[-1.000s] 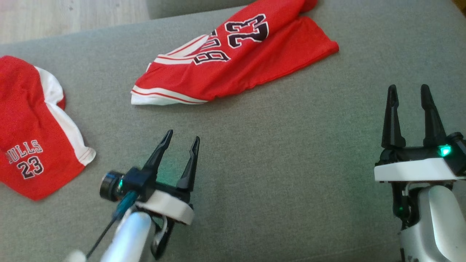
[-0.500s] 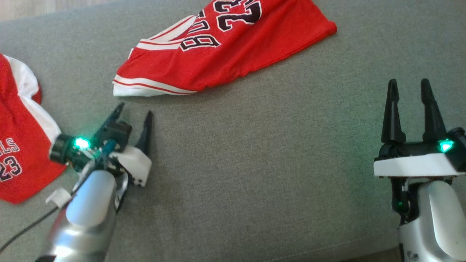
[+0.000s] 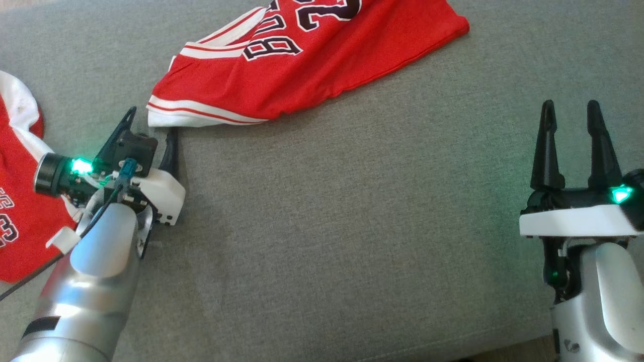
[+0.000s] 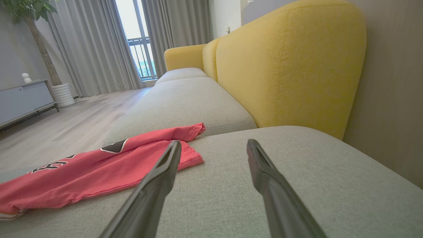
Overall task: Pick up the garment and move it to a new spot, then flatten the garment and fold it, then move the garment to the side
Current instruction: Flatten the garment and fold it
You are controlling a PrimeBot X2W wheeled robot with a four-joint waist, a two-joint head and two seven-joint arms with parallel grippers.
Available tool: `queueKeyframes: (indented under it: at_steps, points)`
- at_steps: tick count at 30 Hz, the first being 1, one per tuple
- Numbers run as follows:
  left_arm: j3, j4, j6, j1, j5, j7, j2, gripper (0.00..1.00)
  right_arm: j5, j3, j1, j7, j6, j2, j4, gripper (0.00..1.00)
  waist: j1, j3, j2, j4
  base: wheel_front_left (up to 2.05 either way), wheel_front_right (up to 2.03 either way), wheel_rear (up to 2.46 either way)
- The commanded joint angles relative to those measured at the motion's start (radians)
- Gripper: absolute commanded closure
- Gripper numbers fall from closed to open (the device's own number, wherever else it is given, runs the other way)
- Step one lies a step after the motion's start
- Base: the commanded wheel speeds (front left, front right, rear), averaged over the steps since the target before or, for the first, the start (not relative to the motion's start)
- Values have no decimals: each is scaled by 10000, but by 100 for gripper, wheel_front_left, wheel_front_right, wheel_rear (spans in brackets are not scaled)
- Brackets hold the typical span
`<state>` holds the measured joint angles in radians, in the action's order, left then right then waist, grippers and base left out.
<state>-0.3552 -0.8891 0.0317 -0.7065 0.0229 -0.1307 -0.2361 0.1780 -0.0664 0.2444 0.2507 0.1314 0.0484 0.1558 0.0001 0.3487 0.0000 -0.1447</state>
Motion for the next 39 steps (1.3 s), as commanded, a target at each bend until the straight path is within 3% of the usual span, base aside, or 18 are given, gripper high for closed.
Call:
queueKeyframes:
  at_steps: [1, 5, 6, 7, 13, 26, 39]
  points:
    - [221, 68, -40, -264, 19, -26, -310, 0, 78, 177, 306, 104, -7, 19, -281, 0, -1, -1, 0, 1, 0, 0, 0]
    - [75, -234, -498, -443, 165, -57, -184, 0, 73, 152, 373, 106, -7, 18, -227, 0, -1, 14, 0, 22, 0, 0, 0]
    - [30, -300, -593, -484, 182, -92, -158, 56, 67, 153, 390, 107, -7, 18, -207, 0, -1, 5, 0, 29, 0, 0, 0]
    - [-14, -340, -683, -521, 201, -167, -127, 100, 62, 156, 406, 107, -7, 18, -185, 0, -1, -14, 0, 34, 0, 0, 0]
    - [-236, -294, -939, -506, 286, -883, 45, 100, 57, 71, 395, 109, -7, 18, -33, 0, -1, -336, 0, 108, 0, 0, 0]
    - [-562, 2688, -1318, 1241, 934, -1299, 305, 100, 46, 28, -132, 110, -7, 18, 368, 0, -1, -2023, 0, 775, 0, 0, 0]
    - [-701, 6635, -1303, 3304, 1894, 493, 133, 100, 51, 136, -500, 110, -7, 18, 476, 0, -1, -2842, 0, 1491, 0, 0, 0]
